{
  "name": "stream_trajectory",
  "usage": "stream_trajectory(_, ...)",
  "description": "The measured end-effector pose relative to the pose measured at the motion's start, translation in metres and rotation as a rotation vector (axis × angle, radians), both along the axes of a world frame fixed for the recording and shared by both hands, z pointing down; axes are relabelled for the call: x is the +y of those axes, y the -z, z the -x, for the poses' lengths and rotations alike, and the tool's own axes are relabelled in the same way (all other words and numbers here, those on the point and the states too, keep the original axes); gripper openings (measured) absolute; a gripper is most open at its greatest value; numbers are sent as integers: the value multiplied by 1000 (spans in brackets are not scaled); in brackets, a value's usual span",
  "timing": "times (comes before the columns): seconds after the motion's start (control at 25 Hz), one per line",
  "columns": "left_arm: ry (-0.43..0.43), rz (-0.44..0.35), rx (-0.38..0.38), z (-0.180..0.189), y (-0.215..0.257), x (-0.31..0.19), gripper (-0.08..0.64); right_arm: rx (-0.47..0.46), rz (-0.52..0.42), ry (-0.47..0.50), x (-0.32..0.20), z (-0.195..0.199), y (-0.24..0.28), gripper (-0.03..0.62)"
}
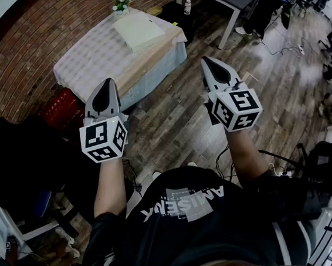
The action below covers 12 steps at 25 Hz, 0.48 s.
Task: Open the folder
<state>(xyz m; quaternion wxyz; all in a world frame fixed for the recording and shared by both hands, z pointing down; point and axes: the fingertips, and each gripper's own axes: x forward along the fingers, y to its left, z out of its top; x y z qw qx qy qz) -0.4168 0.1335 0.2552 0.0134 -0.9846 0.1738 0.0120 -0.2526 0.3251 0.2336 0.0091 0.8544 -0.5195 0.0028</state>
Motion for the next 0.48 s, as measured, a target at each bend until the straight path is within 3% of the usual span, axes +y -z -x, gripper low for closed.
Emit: stream_trajectory(0.48, 1, 10, -1, 10, -4, 2, 12, -30, -40, -10, 6, 6, 1, 40)
